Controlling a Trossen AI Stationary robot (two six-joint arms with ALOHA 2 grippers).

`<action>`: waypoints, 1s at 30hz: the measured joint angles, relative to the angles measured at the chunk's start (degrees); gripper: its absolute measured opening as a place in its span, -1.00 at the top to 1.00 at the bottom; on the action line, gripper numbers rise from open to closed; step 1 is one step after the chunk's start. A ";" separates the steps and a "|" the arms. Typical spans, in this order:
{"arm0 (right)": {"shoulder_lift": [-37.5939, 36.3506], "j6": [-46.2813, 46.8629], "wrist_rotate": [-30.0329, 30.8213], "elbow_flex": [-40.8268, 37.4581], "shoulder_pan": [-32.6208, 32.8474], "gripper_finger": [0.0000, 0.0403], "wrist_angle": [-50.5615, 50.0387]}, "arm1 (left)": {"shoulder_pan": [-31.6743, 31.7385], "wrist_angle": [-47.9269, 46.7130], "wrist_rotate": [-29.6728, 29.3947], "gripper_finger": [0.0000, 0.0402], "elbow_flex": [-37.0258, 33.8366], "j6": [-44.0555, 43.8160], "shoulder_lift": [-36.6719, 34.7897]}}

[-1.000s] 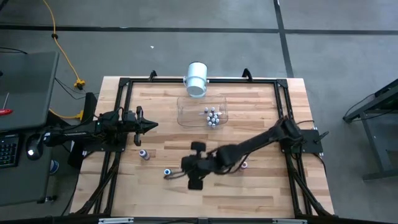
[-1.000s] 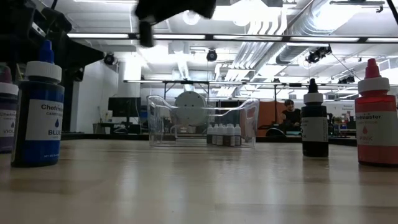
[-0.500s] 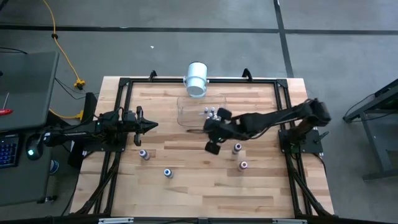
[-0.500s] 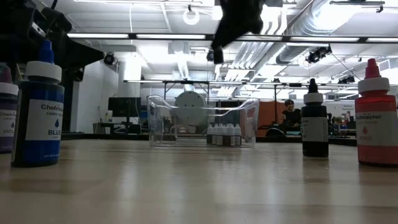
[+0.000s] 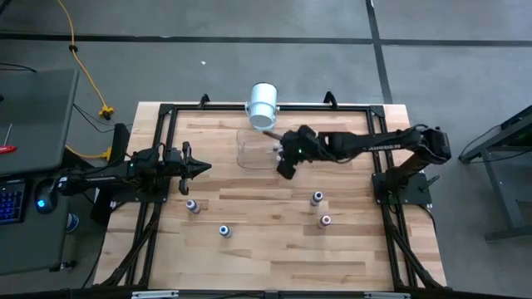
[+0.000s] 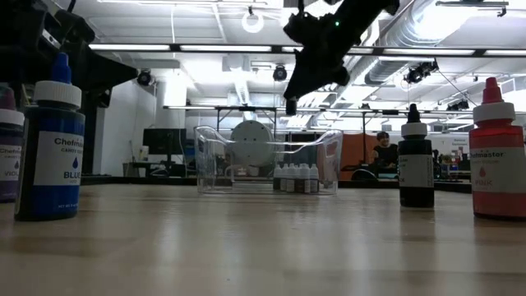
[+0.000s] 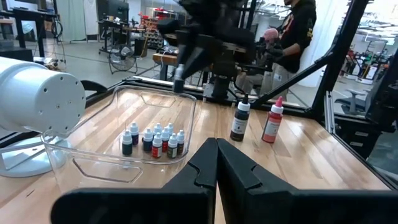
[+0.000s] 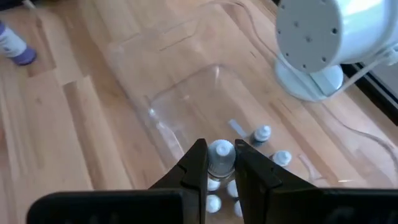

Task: Pick & Place food coloring
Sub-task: Put the small green food coloring bottle into the transparent bin

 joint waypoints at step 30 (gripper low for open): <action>23.55 2.17 -9.99 19.74 -11.93 0.76 -1.80 | 0.02 0.00 0.00 1.00 0.00 0.00 0.00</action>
